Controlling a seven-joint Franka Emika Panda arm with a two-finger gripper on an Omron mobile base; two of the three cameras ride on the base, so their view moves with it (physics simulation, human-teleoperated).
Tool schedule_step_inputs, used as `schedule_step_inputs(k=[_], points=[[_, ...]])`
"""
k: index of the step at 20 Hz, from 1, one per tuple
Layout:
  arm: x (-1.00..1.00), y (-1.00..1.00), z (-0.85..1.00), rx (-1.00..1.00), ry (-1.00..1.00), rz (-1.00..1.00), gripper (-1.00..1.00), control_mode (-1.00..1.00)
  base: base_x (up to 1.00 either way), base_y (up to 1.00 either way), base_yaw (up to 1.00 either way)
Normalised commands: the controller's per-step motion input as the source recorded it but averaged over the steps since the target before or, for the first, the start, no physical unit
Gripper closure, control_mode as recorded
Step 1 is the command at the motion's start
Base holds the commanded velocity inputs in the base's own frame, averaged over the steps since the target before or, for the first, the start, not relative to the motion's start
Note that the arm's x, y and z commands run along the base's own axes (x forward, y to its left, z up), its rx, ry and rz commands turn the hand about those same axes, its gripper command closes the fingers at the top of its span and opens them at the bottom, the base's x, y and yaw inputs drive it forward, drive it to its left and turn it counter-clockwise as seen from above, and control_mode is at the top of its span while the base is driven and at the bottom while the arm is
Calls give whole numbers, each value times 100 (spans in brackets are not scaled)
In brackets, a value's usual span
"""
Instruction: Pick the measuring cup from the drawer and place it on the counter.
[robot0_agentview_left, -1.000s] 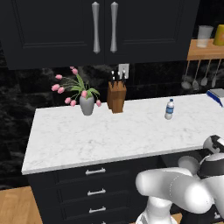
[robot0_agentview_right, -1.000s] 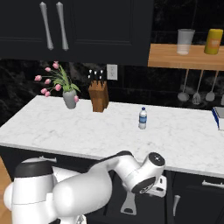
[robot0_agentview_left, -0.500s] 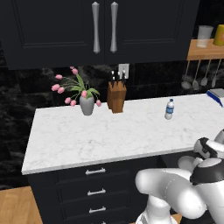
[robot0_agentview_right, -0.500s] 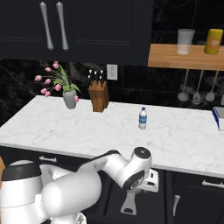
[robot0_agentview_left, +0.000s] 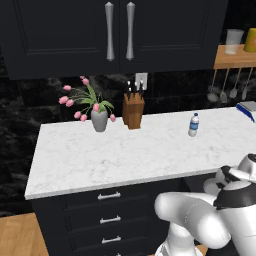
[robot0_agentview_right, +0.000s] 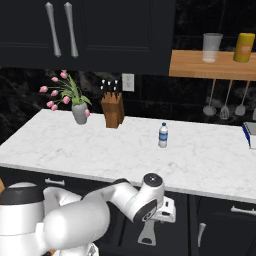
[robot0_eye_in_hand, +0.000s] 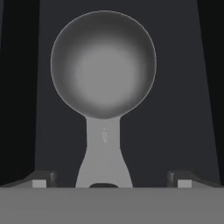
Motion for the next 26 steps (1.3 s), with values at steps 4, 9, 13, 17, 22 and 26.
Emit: schedule_step_inputs(k=[4,9,13,17,22,26], points=[[0,1,-10,1,-1,1,-100,-100,0,0,0],[3,3,-20,0,-1,2,-100,-100,0,0,0],[5,0,-12,0,0,0,-100,-100,0,0,0],[12,2,-32,0,0,0,-100,-100,0,0,0],[17,0,-26,0,1,0,-100,-100,0,0,0],[19,2,-24,0,1,0,-100,-100,0,0,0]])
